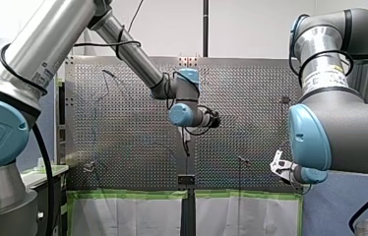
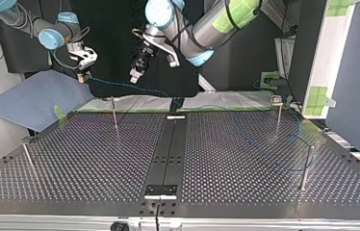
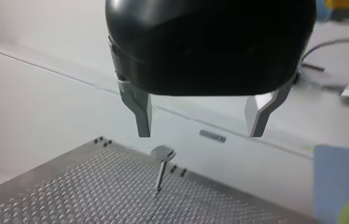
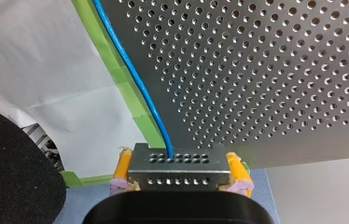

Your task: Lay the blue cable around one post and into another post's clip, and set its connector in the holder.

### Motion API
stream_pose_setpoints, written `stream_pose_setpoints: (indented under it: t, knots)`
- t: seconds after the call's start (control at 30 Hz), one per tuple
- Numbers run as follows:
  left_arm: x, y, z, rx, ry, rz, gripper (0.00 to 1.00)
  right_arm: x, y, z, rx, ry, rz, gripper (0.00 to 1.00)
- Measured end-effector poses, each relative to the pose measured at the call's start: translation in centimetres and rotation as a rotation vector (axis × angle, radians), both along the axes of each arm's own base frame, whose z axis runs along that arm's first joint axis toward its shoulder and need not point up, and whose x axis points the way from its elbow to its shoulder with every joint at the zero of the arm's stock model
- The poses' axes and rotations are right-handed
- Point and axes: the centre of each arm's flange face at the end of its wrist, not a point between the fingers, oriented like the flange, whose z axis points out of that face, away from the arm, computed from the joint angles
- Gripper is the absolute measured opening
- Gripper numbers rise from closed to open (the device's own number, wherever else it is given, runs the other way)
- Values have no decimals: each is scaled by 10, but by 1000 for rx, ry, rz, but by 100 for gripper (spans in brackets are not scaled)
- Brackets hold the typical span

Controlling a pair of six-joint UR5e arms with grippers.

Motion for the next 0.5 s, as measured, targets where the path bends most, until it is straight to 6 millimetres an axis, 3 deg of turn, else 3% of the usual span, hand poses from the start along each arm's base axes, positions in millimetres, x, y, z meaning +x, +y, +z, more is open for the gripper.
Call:
stream_pose_setpoints:
  t: [0.27, 0.5]
  knots:
    - [56, -4, -11, -24, -74, 68, 100, 0, 0, 0, -2, 0, 0, 0]
    - [60, -7, -50, 16, -94, 93, 100, -1, -1, 0, -1, 0, -2, 0]
